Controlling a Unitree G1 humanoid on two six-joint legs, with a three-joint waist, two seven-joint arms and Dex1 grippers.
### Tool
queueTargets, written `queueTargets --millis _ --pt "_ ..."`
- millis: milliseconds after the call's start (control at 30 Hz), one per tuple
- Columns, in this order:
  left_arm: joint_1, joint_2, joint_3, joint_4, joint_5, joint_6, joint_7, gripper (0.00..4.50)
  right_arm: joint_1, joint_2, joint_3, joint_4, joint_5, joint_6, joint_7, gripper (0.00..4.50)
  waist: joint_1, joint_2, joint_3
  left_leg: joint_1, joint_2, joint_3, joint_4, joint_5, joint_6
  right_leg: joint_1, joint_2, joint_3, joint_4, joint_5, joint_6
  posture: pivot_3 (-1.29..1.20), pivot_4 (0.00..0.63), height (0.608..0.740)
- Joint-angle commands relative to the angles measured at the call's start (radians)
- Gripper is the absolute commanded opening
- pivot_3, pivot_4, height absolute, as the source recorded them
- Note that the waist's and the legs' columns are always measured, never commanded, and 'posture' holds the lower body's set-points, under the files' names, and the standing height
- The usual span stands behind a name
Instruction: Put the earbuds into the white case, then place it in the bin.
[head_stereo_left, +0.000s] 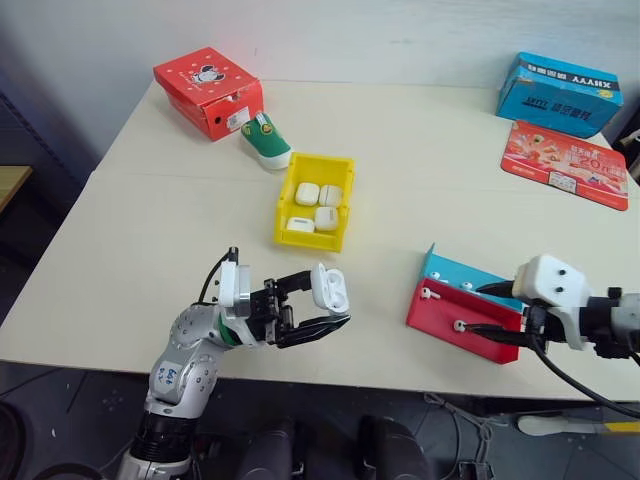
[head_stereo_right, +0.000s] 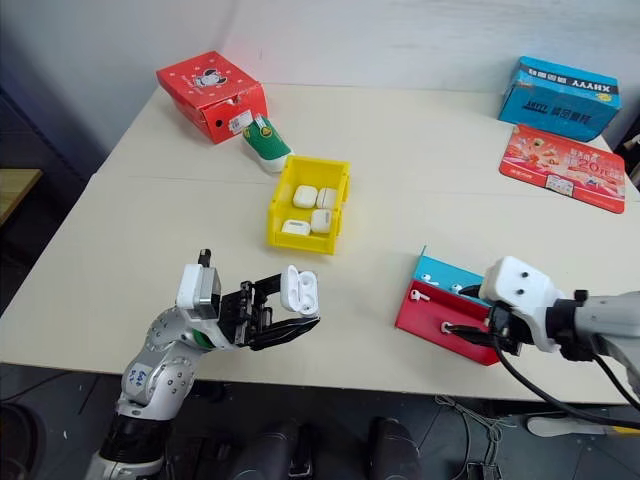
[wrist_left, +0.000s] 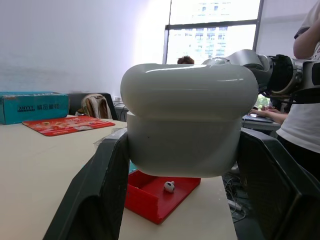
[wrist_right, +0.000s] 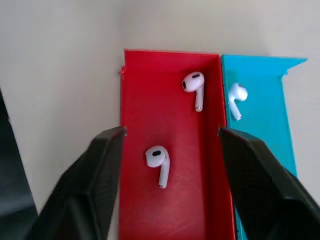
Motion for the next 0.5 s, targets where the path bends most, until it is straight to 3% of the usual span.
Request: queueTargets --millis 33,267,500 --pt "0.003 0.003 -0.009 -0.052 0.004 -0.014 0.018 2.79 -0.072 -0.001 0.098 0.020 -0.068 0.014 -0.006 1.86 -0.002 0.000 0.000 0.000 0.000 0.000 0.000 0.000 0.001 0.000 0.000 -0.001 -0.001 0.000 0.000 0.00 0.150 0.740" --pt "0.020 0.015 -0.018 -0.067 0.010 -0.011 0.034 2.79 -0.200 0.022 0.238 0.051 -0.131 0.063 0.018 1.86 -0.002 0.000 0.000 -0.001 0.000 -0.002 0.000 0.001 0.001 0.001 0.000 -0.005 -0.002 0.000 0.000 0.00 0.150 0.740" --pt "0.020 0.029 -0.024 -0.071 0.007 -0.007 0.042 2.79 -0.236 0.021 0.279 0.026 -0.139 0.130 0.037 1.86 -0.001 0.000 0.000 -0.001 0.000 -0.003 0.000 0.001 0.001 0.002 0.000 -0.006 -0.002 0.000 0.000 0.00 0.150 0.740"
